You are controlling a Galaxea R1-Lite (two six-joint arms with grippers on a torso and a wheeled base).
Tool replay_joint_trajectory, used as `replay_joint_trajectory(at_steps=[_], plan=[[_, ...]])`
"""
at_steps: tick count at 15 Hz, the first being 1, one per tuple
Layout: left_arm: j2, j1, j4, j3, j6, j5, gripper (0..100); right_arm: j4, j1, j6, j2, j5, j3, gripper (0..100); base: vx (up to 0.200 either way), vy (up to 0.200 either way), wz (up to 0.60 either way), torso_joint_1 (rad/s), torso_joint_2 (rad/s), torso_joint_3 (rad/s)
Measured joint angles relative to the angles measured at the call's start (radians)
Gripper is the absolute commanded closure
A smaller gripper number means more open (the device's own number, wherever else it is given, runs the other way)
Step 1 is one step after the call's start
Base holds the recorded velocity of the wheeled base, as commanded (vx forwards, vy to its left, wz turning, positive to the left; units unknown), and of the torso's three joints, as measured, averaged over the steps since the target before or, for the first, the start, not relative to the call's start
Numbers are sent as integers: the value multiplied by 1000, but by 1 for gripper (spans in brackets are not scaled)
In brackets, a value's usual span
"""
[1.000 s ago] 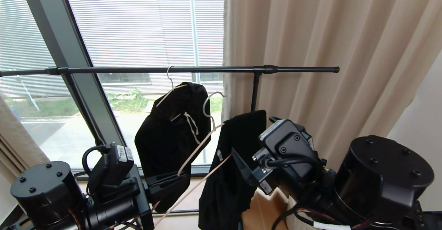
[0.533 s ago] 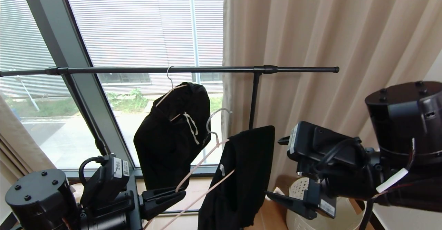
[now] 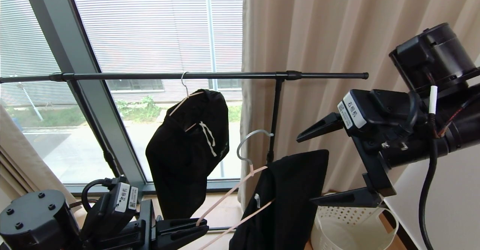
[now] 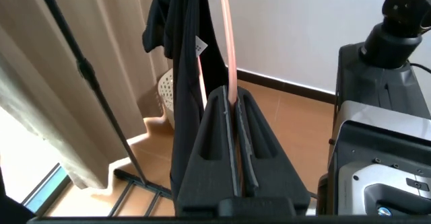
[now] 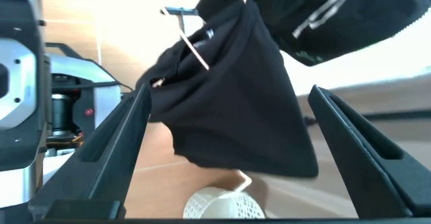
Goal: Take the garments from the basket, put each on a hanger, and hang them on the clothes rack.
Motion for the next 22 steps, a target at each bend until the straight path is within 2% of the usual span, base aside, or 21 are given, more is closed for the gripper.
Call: replay_joint_trajectory(at_steps=[3, 11, 12, 22], plan=[[-13, -22, 0, 0, 0, -1, 100, 108, -29, -31, 83, 88, -86, 0, 0, 0, 0, 0, 0, 0], [-42, -49, 0, 0, -6, -1, 100, 107, -34, -35, 220, 104, -127, 0, 0, 0, 0, 0, 0, 0], [-44, -50, 0, 0, -6, -1, 100, 107, -34, -36, 234, 104, -131, 100, 0, 0, 0, 0, 0, 0], [-39, -48, 0, 0, -7, 0, 100, 109, -40, -34, 246, 106, -131, 100, 0, 0, 0, 0, 0, 0]])
